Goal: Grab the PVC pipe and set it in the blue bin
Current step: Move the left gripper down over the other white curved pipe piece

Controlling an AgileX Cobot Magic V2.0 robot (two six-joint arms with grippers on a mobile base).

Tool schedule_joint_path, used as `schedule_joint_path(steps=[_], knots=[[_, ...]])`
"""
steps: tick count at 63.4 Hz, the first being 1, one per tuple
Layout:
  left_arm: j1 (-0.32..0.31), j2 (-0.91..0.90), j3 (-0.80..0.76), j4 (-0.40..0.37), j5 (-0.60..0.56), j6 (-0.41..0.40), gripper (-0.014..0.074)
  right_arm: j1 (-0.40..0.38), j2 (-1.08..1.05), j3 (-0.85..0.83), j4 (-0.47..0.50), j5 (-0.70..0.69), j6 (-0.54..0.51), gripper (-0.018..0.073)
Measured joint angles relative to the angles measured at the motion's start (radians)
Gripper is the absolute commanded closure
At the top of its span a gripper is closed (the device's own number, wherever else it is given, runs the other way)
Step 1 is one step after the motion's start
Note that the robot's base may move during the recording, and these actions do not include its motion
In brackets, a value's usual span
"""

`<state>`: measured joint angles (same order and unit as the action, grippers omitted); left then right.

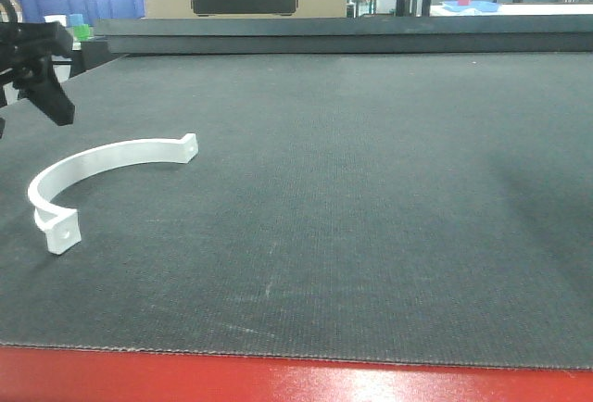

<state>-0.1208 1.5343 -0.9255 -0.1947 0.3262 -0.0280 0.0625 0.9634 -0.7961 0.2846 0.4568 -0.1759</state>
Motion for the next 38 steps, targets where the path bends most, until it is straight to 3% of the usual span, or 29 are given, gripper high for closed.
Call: schedule_joint_path(steps=[26,38], knots=[[0.0,0.0,0.0,-0.007,0.1,0.0,0.0235,0.002,0.0,0.0,0.0,-0.013,0.0,0.0728],[-0.049,0.0,0.0,0.004,0.098,0.055,0.0235,0.002,0.0,0.0,0.0,-0.016,0.0,0.0728]])
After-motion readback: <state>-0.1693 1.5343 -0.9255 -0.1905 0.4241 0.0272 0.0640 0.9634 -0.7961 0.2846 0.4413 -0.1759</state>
